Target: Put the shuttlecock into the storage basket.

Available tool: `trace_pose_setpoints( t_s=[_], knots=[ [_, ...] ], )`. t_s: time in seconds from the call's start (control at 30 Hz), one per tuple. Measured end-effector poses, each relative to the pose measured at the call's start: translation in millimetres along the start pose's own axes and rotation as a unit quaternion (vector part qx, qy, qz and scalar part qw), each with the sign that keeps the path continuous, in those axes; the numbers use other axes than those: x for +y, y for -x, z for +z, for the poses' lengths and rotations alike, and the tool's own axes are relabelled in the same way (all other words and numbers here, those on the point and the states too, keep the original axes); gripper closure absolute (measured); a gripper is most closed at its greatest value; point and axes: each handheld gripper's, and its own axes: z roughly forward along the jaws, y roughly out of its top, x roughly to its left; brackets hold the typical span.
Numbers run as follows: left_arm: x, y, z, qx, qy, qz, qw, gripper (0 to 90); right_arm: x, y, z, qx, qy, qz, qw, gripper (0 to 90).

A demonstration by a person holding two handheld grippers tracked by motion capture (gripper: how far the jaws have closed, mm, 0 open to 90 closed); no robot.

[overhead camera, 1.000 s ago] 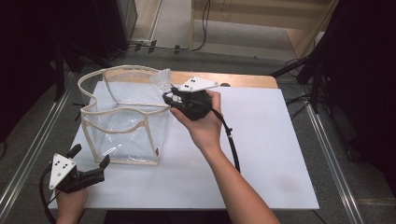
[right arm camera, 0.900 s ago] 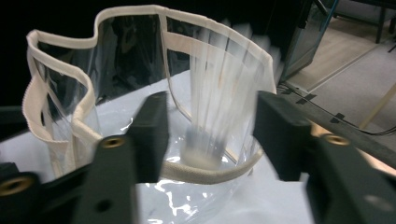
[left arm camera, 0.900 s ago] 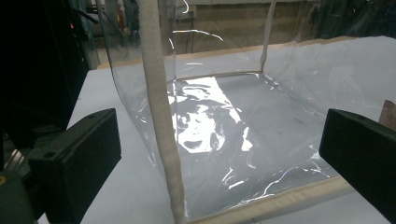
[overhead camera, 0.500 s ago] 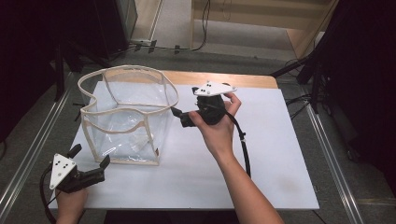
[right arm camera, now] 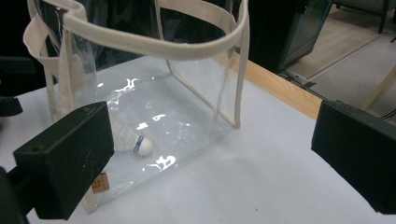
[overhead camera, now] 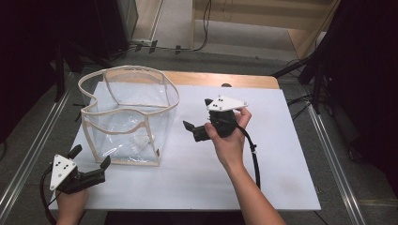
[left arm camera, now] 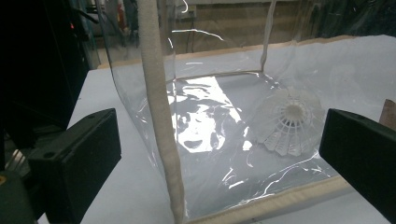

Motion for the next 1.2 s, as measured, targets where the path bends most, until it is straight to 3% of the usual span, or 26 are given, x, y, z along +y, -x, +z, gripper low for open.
trace_pose_setpoints(
  t_s=[0.53, 1.2],
  knots=[
    [-0.1, 1.1, -0.1, 0.002, -0.003, 0.005, 1.0, 0.0, -33.1, 8.0, -18.3, -0.008, -0.003, 0.001, 1.0, 0.0],
    [-0.4, 2.4, -0.5, 0.001, 0.001, 0.01, 1.0, 0.0, -71.2, 22.9, -43.1, -0.026, -0.006, 0.024, 0.9994, 0.0]
  ],
)
